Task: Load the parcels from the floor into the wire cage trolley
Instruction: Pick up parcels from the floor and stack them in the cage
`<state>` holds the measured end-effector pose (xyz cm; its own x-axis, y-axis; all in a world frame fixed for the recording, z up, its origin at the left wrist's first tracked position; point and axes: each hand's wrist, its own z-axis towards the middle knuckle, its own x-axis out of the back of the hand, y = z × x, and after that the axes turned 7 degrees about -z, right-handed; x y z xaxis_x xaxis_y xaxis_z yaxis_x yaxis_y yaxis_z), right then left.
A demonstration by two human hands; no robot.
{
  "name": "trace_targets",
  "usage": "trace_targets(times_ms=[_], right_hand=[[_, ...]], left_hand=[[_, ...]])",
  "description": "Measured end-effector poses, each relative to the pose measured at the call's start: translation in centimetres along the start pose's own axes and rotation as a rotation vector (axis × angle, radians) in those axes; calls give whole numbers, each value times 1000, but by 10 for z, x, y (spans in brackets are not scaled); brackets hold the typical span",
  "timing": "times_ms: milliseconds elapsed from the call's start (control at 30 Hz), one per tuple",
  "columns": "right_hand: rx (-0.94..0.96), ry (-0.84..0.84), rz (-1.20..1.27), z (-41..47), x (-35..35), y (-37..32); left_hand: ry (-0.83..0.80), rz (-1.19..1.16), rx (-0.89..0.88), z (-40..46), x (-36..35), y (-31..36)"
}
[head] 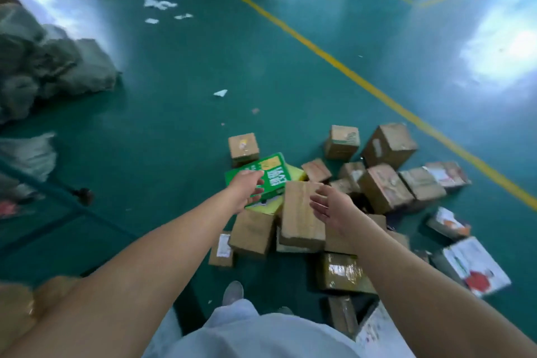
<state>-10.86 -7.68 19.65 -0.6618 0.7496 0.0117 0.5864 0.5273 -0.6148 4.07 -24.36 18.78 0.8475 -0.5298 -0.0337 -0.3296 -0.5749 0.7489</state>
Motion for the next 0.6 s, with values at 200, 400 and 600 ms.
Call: trace_targets(times_ms=[200,400,600], right_hand=[[-45,186,188,-5,28,7],[-64,211,213,5,-6,-5],[-89,170,174,41,-72,-21]], left_hand=[[-197,147,34,25,-44,24],[-266,202,59,55,-16,43],[-138,244,106,115,66,52]])
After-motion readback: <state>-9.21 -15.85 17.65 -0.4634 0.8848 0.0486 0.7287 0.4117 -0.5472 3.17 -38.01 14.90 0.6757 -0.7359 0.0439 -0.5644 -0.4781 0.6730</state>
